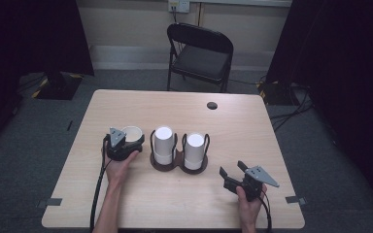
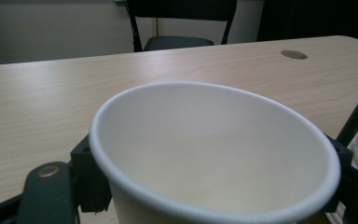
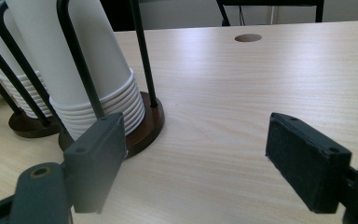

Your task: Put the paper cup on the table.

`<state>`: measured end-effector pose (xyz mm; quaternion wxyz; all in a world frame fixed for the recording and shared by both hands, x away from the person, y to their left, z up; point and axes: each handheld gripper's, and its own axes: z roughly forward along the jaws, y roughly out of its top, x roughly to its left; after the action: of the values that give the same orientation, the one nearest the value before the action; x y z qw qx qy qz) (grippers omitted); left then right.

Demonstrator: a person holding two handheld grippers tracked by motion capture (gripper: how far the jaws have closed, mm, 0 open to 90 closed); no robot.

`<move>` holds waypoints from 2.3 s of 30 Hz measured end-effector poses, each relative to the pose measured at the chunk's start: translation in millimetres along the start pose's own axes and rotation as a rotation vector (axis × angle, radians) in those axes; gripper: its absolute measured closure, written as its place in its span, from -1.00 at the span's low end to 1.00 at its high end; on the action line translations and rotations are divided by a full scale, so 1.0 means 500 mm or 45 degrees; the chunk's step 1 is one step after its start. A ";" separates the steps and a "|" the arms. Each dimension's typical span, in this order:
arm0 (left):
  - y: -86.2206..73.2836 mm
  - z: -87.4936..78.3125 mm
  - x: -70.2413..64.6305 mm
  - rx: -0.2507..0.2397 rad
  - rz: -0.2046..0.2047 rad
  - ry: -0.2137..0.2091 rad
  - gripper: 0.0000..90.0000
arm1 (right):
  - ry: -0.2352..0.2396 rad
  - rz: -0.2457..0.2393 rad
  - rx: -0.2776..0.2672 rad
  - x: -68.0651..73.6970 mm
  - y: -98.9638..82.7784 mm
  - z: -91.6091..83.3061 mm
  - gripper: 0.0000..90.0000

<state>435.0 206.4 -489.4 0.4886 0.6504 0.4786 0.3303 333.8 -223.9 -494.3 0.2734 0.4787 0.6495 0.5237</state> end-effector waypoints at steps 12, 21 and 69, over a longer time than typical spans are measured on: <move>-0.011 -0.004 0.013 0.104 -0.052 0.031 -0.66 | -0.004 0.008 -0.004 0.000 0.000 0.000 -0.56; -0.014 -0.014 0.005 0.113 -0.016 0.021 -0.66 | 0.000 0.011 -0.001 -0.001 0.000 -0.001 -0.56; -0.019 -0.190 -0.086 -0.013 0.007 -0.056 -0.65 | -0.005 0.037 -0.011 -0.004 -0.001 -0.003 -0.56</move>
<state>332.8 196.6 -467.8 0.5015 0.6563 0.4643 0.3196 333.3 -226.4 -494.6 0.2692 0.4879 0.6398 0.5293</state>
